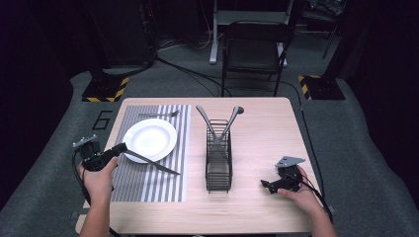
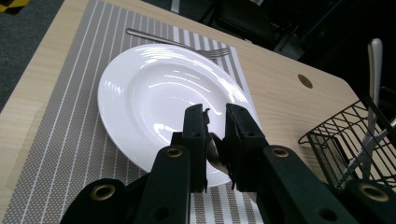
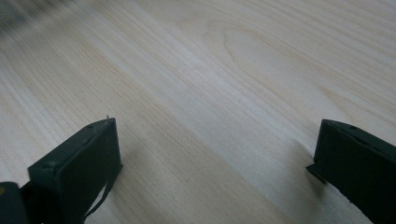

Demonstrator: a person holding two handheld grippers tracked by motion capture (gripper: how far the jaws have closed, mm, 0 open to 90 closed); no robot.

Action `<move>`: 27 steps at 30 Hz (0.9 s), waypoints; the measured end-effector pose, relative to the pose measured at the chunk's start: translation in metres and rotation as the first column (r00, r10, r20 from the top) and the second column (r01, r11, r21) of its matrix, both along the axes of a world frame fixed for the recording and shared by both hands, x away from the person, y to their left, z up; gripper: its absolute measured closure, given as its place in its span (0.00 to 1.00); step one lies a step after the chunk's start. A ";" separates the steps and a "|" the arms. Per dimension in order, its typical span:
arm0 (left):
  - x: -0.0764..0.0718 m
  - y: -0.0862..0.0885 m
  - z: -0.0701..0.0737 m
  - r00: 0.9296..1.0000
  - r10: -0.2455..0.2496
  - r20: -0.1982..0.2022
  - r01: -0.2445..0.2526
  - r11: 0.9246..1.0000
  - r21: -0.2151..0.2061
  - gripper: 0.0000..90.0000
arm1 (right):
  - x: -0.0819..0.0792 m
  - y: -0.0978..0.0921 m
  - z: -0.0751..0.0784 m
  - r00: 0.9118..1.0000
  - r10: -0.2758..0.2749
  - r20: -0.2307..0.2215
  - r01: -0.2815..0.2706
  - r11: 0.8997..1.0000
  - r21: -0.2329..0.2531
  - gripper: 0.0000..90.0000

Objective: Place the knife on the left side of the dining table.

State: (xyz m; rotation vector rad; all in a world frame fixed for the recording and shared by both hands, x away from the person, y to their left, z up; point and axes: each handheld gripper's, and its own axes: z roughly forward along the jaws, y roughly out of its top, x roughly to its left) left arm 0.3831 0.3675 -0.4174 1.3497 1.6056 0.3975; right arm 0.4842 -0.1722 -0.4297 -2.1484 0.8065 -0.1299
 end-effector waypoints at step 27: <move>-0.004 0.038 -0.064 0.992 0.079 -0.099 -0.089 0.991 -0.099 0.84 | 0.000 0.000 0.000 1.000 0.002 -0.002 -0.002 1.000 0.001 0.00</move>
